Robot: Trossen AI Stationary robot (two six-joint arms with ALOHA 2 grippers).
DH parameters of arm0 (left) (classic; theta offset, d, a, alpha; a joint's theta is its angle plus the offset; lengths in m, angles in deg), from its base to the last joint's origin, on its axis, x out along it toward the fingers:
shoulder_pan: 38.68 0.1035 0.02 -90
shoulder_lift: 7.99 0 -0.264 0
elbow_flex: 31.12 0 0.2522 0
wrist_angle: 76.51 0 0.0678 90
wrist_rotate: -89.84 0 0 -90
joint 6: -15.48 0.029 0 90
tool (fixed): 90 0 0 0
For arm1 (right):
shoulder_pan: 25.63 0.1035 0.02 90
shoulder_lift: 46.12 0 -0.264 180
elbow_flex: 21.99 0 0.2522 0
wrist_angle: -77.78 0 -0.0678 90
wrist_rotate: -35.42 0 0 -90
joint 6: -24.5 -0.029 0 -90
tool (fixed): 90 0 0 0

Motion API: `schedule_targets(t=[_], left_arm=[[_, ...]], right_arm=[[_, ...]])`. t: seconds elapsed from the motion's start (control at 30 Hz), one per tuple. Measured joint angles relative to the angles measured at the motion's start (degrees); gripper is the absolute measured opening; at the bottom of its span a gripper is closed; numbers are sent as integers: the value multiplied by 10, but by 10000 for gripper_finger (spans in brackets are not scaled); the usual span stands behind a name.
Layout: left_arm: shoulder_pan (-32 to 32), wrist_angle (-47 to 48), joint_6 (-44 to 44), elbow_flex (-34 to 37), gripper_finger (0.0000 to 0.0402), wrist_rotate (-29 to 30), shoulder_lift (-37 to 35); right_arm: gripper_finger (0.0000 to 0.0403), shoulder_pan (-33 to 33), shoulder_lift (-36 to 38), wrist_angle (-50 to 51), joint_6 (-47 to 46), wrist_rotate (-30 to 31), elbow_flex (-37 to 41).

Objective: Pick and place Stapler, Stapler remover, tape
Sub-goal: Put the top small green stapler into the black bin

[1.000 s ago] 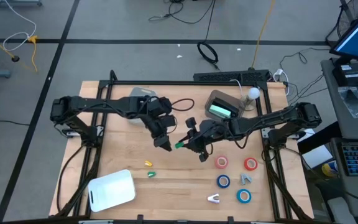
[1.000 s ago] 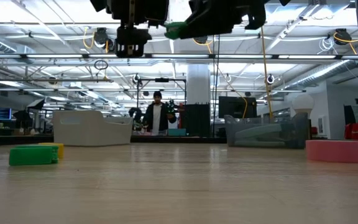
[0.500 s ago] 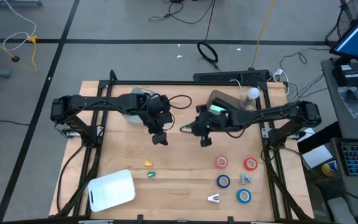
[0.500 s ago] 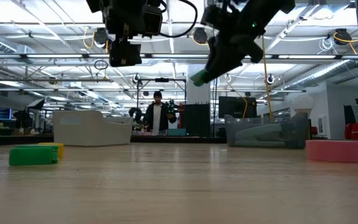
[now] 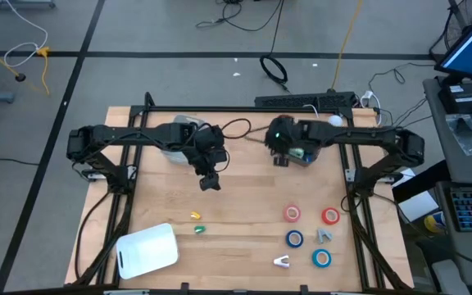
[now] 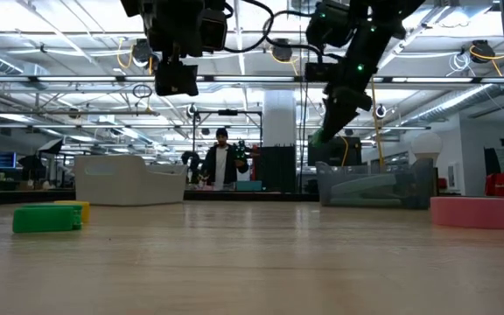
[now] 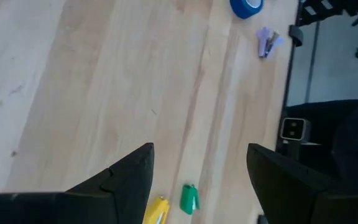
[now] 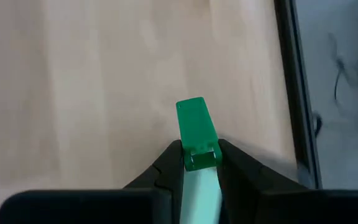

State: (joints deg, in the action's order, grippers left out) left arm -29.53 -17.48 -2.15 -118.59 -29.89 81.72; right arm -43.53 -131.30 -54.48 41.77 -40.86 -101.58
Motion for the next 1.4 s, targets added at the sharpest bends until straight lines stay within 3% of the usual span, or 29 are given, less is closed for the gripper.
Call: schedule_targets(t=[0.33, 0.57, 0.9, 1.4], left_arm=[[0, -1, 14, 0, 255, 74, 0], [0, -2, 30, 0, 255, 89, 0], [0, -24, 29, 0, 255, 89, 0], [0, -27, 11, 0, 255, 89, 0]], right_arm=[[71, -102, 18, 50, 20, -38, 3], [71, -139, 17, 20, 108, -65, 44], [71, -147, 13, -55, 201, -93, 73], [71, -155, -30, -92, 214, -91, 83]])
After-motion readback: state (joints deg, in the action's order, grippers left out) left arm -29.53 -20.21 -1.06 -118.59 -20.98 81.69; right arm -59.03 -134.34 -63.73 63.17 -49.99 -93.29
